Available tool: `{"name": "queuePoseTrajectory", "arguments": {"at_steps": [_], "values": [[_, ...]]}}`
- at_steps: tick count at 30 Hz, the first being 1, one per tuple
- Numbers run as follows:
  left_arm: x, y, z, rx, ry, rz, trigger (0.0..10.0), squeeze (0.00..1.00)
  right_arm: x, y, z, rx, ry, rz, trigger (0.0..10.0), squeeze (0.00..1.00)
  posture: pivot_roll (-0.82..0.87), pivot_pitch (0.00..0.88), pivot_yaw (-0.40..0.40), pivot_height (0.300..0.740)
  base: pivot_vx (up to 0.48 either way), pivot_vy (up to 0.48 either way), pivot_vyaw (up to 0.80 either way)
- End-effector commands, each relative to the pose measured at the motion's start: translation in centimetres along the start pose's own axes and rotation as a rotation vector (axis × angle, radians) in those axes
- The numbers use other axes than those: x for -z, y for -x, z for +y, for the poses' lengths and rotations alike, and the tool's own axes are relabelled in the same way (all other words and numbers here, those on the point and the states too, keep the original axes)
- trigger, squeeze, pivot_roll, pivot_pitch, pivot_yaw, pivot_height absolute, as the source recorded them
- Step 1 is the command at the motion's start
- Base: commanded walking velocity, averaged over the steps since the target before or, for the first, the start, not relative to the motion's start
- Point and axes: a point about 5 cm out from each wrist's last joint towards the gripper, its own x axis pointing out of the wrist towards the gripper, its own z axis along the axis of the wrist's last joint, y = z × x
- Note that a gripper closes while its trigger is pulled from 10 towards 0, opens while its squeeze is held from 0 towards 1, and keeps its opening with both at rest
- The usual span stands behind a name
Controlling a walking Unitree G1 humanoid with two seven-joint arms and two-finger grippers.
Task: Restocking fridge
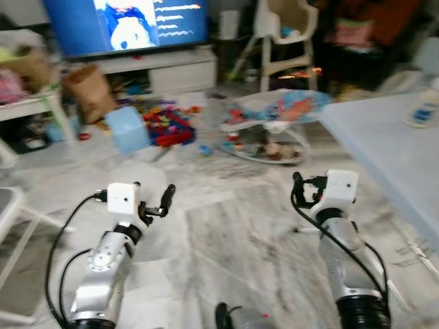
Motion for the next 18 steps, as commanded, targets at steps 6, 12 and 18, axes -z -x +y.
{"name": "queuePoseTrajectory", "arguments": {"at_steps": [6, 12, 18], "values": [[0.02, -0.02, -0.09, 0.01, -0.001, 0.005, 10.0, 0.0, -0.99, -0.37, 0.32, -0.002, 0.003, -0.028, 10.0, 0.0, -0.05, 0.0, 0.003, 0.74, 0.0, 0.0, -0.8], [-0.04, -0.18, -0.16, 0.018, -0.002, 0.003, 10.0, 0.0, -1.04, -0.36, 0.17, 0.01, 0.006, -0.029, 10.0, 0.0, -0.06, 0.0, 0.006, 0.74, 0.0, 0.0, -0.8], [-0.09, -0.28, -0.21, 0.02, -0.003, -0.001, 10.0, 0.0, -1.05, -0.24, -0.01, 0.024, 0.01, -0.028, 10.0, 0.0, -0.06, 0.0, 0.006, 0.74, 0.0, 0.0, -0.8]]}}
